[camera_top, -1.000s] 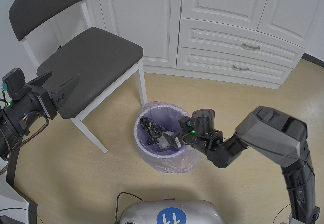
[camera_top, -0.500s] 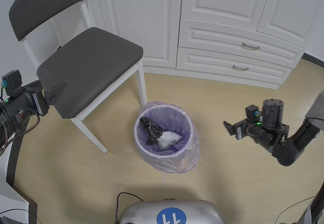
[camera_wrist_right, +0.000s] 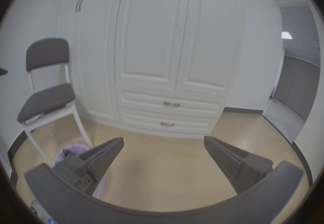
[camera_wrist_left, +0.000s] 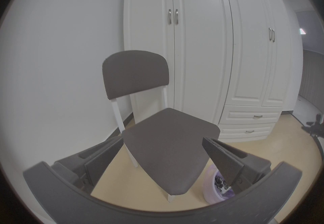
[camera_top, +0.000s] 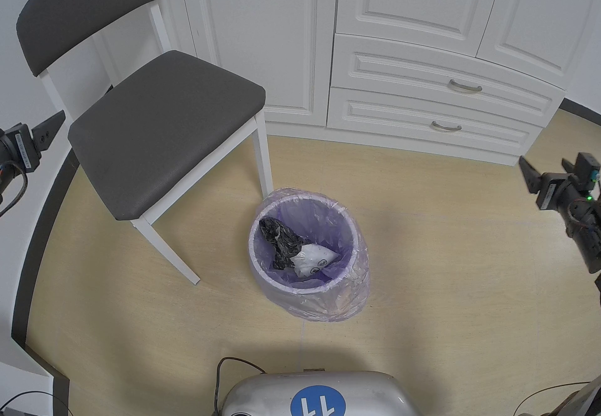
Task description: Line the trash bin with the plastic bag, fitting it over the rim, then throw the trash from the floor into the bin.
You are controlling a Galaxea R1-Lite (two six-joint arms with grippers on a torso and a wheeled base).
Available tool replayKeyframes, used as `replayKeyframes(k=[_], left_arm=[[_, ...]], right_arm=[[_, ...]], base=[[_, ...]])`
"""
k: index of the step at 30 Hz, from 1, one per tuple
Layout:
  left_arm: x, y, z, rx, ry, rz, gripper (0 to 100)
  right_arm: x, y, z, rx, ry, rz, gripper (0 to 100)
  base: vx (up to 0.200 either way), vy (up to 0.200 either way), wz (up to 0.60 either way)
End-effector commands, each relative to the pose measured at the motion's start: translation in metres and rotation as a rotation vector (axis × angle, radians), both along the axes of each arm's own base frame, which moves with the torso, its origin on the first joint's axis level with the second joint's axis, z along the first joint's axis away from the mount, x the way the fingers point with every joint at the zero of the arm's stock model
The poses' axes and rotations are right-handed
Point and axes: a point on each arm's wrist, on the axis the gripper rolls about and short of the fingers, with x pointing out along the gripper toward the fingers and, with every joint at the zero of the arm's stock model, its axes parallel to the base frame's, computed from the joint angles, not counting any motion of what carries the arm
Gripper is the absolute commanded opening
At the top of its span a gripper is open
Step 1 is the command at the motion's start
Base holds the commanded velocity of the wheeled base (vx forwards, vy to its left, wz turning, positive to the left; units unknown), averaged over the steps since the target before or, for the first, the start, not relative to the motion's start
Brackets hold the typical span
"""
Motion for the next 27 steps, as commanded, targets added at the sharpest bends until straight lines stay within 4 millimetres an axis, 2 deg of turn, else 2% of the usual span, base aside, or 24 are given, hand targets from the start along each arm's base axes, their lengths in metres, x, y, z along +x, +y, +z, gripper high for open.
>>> replayKeyframes(k=[1,3,4,5,7,12,13,19,20,22,23,26,27], left_arm=[[-0.034,0.001,0.023,0.007,-0.094,0.024,100],[-0.047,-0.002,0.024,0.004,-0.088,-0.001,100],[-0.049,-0.002,0.024,0.004,-0.09,-0.004,100],[-0.062,-0.005,0.024,0.004,-0.074,-0.038,100],[-0.077,-0.008,0.025,-0.005,-0.063,-0.085,100],[-0.101,-0.011,0.027,-0.05,-0.058,-0.105,100],[-0.109,-0.012,0.024,-0.052,-0.053,-0.108,100],[-0.145,-0.017,0.014,-0.047,-0.063,-0.139,100],[-0.147,-0.017,0.014,-0.047,-0.062,-0.14,100],[-0.163,-0.019,0.013,-0.047,-0.062,-0.146,100],[-0.163,-0.019,0.013,-0.047,-0.062,-0.146,100],[-0.191,-0.022,0.009,-0.048,-0.056,-0.171,100],[-0.192,-0.022,0.009,-0.048,-0.056,-0.172,100]], right_arm=[[-0.062,-0.018,0.039,0.046,-0.23,-0.091,100],[-0.079,-0.025,0.044,0.045,-0.276,-0.133,100],[-0.08,-0.025,0.044,0.045,-0.281,-0.136,100],[-0.094,-0.03,0.05,0.041,-0.329,-0.175,100],[-0.11,-0.033,0.055,0.039,-0.37,-0.203,100],[-0.149,-0.032,0.054,0.038,-0.387,-0.212,100],[-0.164,-0.031,0.054,0.038,-0.398,-0.215,100],[-0.22,-0.027,0.037,0.034,-0.421,-0.226,100],[-0.224,-0.026,0.035,0.033,-0.421,-0.223,100],[-0.244,-0.025,0.023,0.026,-0.393,-0.212,100],[-0.244,-0.025,0.023,0.026,-0.393,-0.212,100],[-0.267,-0.023,0.007,0.022,-0.362,-0.207,100],[-0.268,-0.023,0.007,0.022,-0.362,-0.207,100]], base=[[0.0,0.0,0.0],[0.0,0.0,0.0],[0.0,0.0,0.0],[0.0,0.0,0.0],[0.0,0.0,0.0],[0.0,0.0,0.0],[0.0,0.0,0.0],[0.0,0.0,0.0],[0.0,0.0,0.0],[0.0,0.0,0.0],[0.0,0.0,0.0],[0.0,0.0,0.0],[0.0,0.0,0.0]])
